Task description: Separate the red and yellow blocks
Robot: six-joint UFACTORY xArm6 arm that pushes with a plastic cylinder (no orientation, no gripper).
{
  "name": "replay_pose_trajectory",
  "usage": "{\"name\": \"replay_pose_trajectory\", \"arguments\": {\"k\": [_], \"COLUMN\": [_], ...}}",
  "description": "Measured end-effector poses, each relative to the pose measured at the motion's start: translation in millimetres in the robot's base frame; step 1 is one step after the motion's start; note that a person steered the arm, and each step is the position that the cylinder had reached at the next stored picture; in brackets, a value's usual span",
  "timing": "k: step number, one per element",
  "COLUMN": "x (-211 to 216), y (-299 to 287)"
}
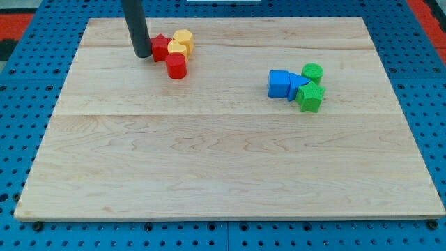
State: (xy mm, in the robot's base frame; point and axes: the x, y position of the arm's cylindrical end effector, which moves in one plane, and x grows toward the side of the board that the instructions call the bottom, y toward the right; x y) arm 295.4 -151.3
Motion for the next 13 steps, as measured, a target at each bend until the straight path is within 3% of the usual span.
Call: {"name": "replay_pose_trajectory", "arguments": {"k": [2, 7, 9, 10, 12, 13], "x": [-14, -23, 11, 26, 8, -9], "y": [-25, 104, 161, 121, -12, -28]}}
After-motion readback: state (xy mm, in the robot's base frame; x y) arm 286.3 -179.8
